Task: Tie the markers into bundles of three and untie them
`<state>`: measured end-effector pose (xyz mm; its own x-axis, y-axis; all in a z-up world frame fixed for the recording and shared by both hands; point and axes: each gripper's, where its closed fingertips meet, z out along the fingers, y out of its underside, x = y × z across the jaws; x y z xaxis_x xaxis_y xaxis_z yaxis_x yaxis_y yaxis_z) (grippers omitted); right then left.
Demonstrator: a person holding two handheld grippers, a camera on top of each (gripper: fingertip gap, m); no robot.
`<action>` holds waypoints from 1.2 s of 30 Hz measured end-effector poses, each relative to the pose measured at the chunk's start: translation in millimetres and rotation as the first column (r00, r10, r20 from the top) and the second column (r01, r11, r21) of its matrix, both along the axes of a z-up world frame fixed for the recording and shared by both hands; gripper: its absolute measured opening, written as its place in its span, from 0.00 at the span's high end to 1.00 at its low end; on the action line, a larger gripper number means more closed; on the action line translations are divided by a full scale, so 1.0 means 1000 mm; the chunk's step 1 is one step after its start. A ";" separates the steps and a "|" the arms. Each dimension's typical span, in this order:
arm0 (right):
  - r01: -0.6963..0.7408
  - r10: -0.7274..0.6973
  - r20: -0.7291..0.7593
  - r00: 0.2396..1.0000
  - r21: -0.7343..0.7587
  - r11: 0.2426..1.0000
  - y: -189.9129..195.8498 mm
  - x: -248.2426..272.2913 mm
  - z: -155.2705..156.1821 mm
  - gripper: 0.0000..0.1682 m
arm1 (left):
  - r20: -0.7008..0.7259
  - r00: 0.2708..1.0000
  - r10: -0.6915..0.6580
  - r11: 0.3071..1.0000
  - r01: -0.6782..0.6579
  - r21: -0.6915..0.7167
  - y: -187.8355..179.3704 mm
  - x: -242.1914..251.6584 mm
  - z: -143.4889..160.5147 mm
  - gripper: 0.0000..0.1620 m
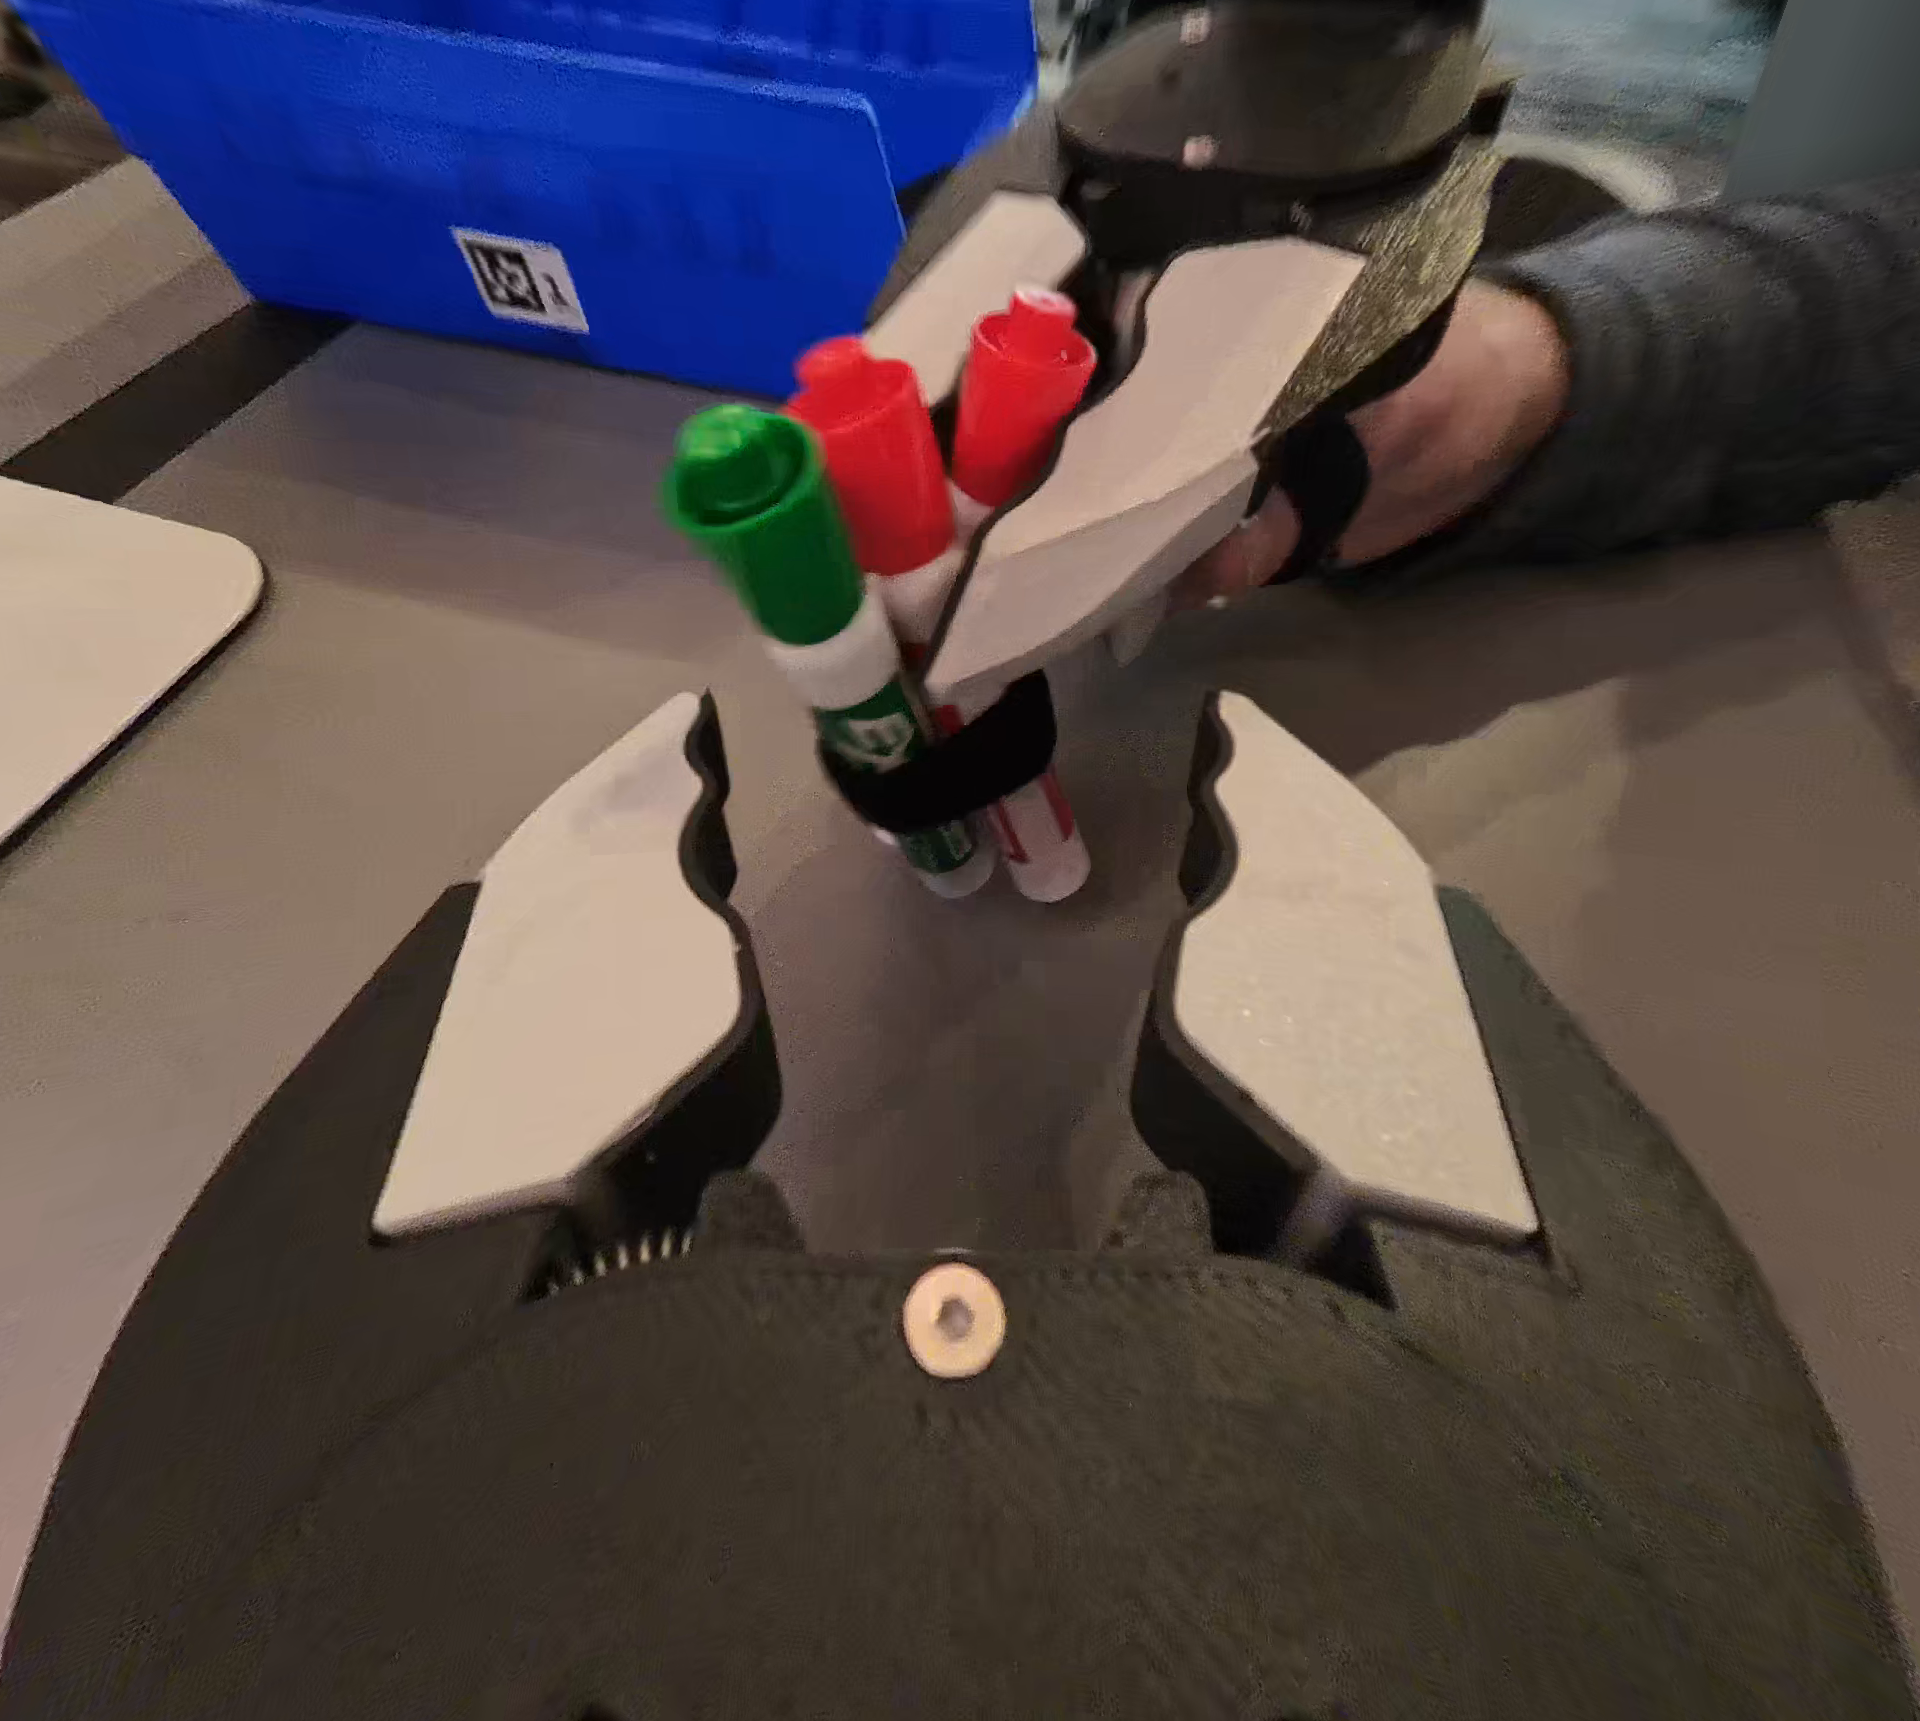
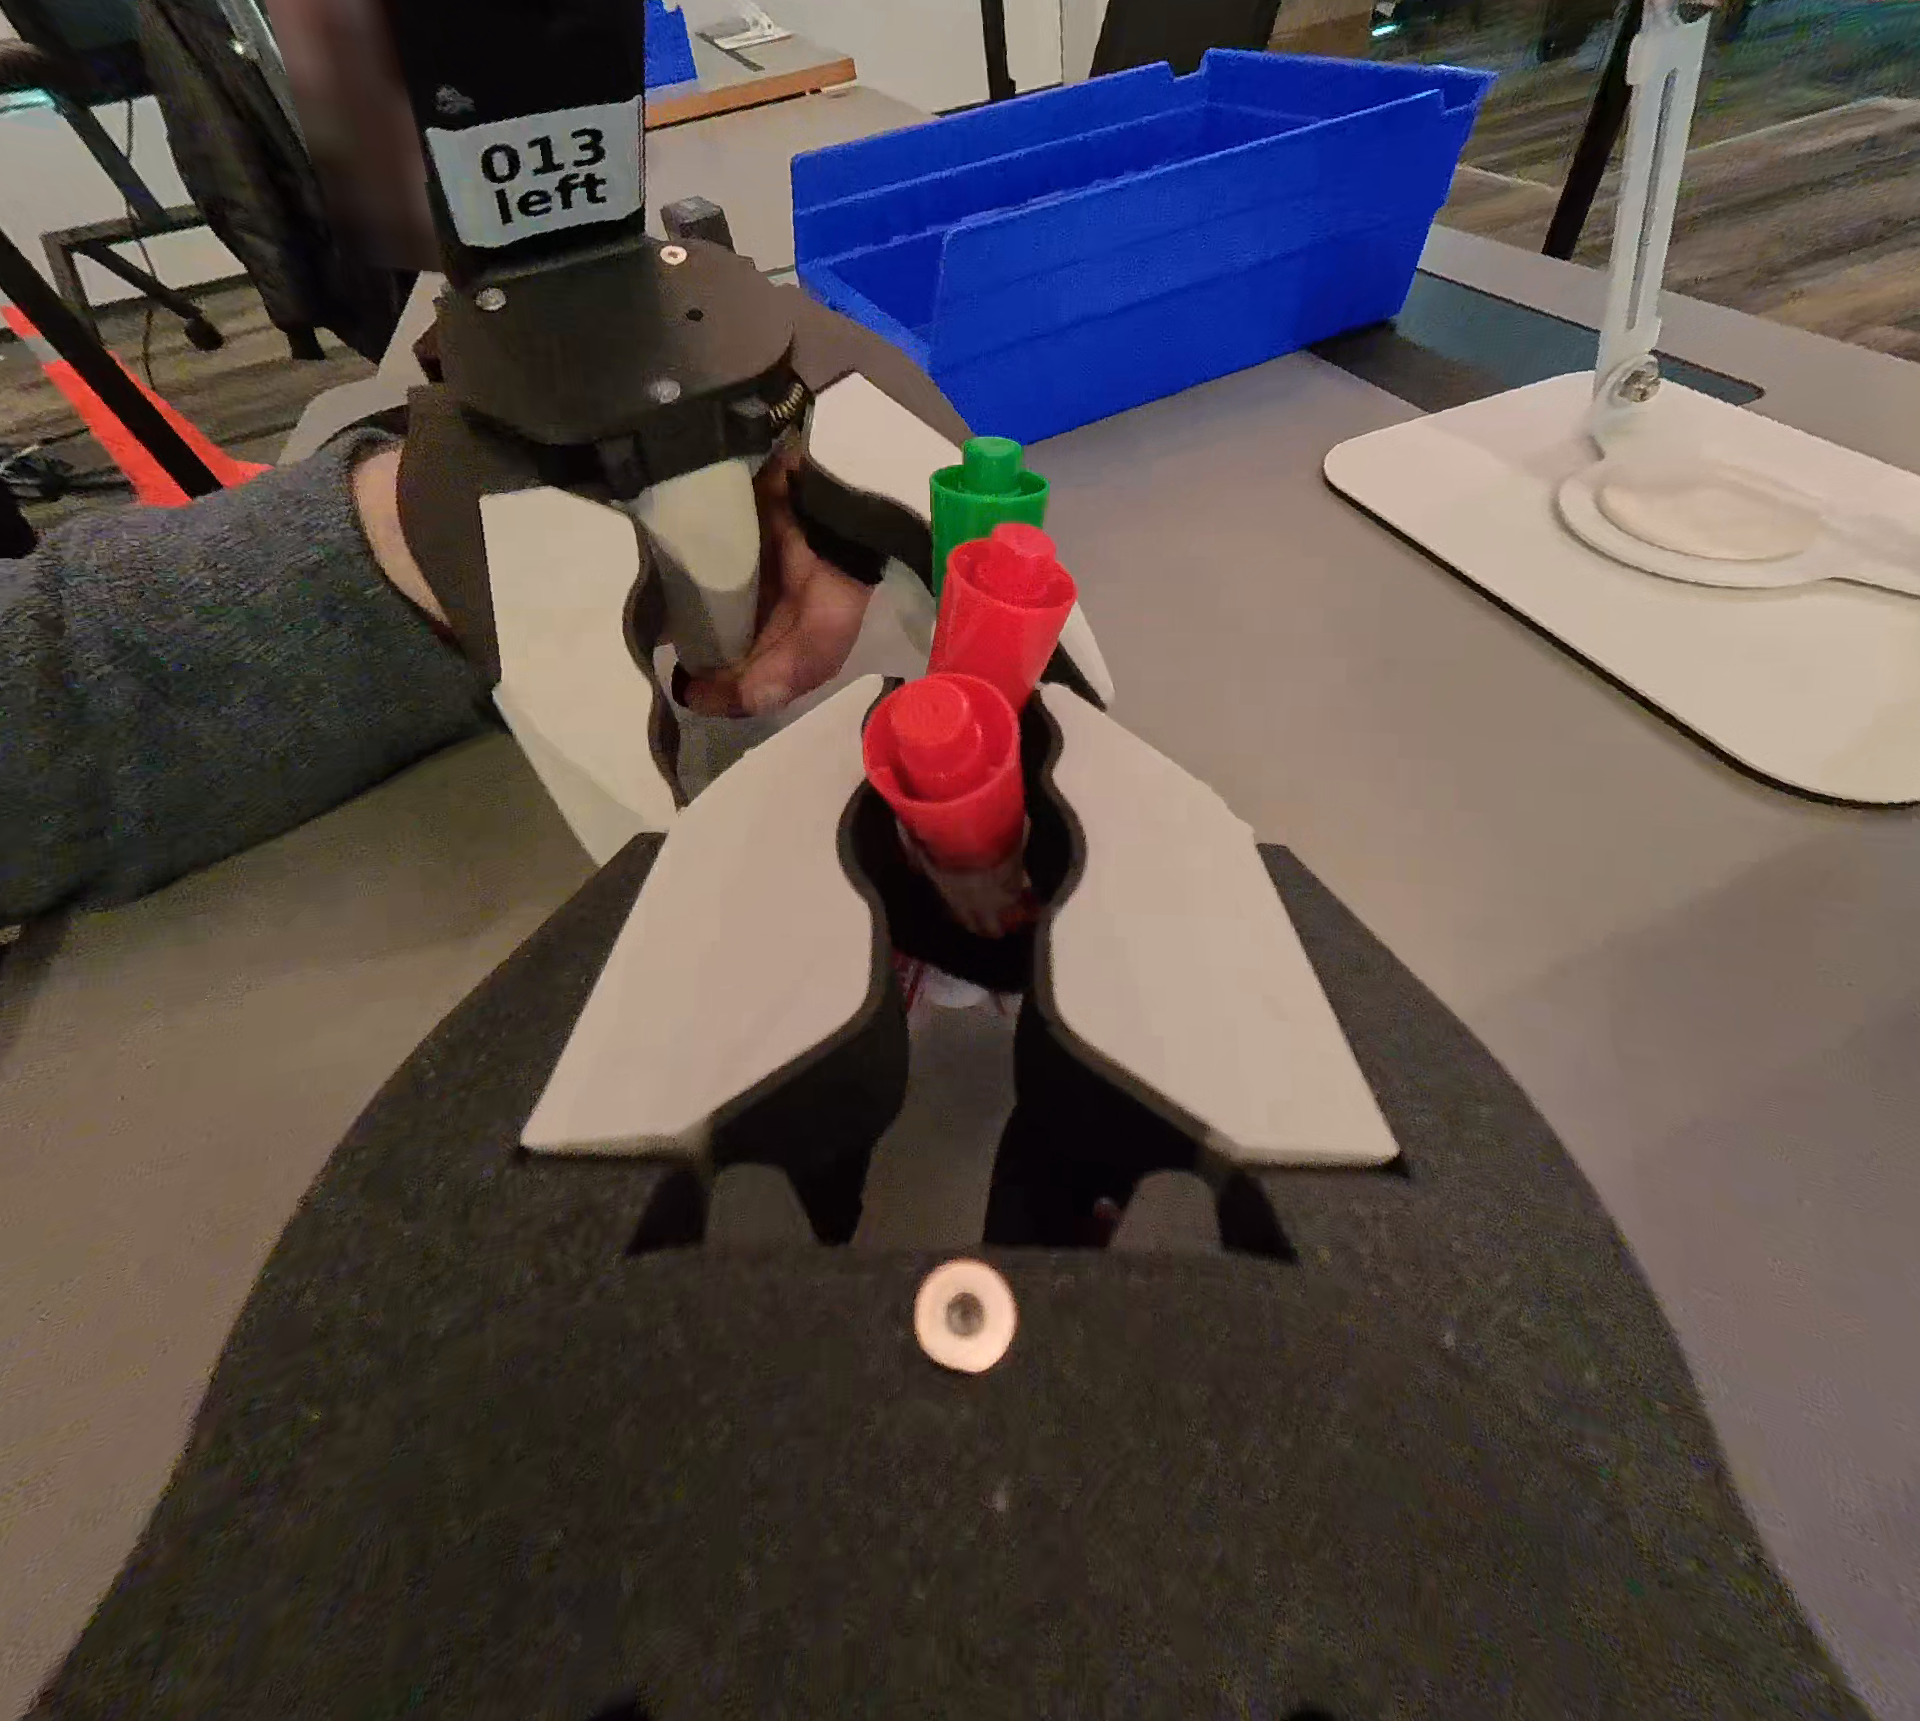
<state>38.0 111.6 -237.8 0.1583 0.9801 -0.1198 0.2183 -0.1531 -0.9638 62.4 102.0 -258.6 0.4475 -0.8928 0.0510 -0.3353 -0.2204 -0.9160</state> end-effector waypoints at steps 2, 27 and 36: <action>0.031 -0.031 -0.002 1.000 0.023 0.999 -0.002 -0.004 0.004 0.88 | -0.063 0.998 0.023 1.000 -0.021 0.020 -0.002 0.013 -0.012 0.49; -0.212 0.208 0.060 0.976 0.078 0.974 -0.014 0.038 0.004 1.00 | 0.081 0.992 -0.101 0.995 0.099 0.034 -0.017 0.019 0.000 0.73; -0.238 0.237 0.026 0.971 0.046 0.970 -0.020 0.041 0.004 0.93 | 0.088 0.989 -0.123 0.992 0.118 0.054 -0.020 0.020 0.004 0.73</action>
<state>78.6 91.4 -233.9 -0.0774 0.9945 -0.0703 0.2623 -0.0477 -0.9638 82.2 82.0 -255.0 0.3319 -0.9424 0.0418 -0.2720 -0.1381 -0.9523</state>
